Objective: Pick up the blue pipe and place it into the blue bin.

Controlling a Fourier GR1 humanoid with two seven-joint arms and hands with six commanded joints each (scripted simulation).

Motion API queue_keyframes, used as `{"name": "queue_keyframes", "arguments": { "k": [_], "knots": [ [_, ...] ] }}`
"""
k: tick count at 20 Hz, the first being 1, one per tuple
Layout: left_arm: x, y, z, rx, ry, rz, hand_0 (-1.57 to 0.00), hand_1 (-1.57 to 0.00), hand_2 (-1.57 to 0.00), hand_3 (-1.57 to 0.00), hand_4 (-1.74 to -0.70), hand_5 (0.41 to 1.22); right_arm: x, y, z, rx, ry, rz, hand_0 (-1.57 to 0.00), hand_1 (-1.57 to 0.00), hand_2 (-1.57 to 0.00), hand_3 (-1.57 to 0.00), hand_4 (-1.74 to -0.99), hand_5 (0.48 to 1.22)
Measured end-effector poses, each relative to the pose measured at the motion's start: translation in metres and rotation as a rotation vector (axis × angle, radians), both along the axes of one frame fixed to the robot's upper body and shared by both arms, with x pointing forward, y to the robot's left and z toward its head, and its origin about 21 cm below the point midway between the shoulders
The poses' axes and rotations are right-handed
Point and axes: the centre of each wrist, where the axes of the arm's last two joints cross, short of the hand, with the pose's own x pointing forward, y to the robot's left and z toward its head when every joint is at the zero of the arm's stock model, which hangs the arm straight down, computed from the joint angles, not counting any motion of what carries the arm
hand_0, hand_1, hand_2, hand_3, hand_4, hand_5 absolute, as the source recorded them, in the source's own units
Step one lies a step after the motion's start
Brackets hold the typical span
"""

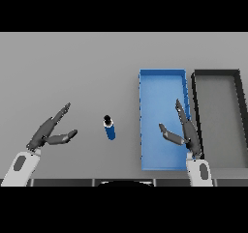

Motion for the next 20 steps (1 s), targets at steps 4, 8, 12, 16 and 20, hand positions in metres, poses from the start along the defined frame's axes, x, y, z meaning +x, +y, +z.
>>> {"name": "queue_keyframes", "arguments": {
  "k": [4,8,12,16,20],
  "knots": [
    [-0.004,-0.015,0.006,0.034,0.088,-0.091,0.0,0.0,0.0,0.0,-1.08,0.488,0.002,-0.003,0.001,-0.003,-0.007,0.0,0.0,0.0,0.0,0.0,-1.239,0.606],
    [-0.009,-0.043,-0.007,0.024,0.111,-0.192,0.0,0.0,0.0,0.0,-1.1,0.454,-0.004,-0.003,-0.003,-0.006,-0.021,0.007,0.0,0.0,0.0,0.0,-1.257,0.617],
    [-0.007,-0.071,-0.014,0.003,0.117,-0.249,0.0,0.0,0.0,0.0,-1.12,0.446,0.0,0.003,0.0,0.007,-0.006,0.007,0.0,0.0,0.0,0.0,-1.27,0.617],
    [0.003,-0.096,-0.027,0.0,0.132,-0.271,0.0,0.0,0.0,0.0,-1.11,0.447,-0.003,-0.001,0.0,0.007,0.001,-0.009,0.0,0.0,0.0,0.0,-1.276,0.613],
    [0.012,-0.116,-0.039,-0.04,0.169,-0.29,0.0,0.0,0.0,0.0,-1.11,0.444,-0.008,-0.001,-0.001,0.021,-0.011,-0.01,0.0,0.0,0.0,0.0,-1.274,0.603]
  ]
}}
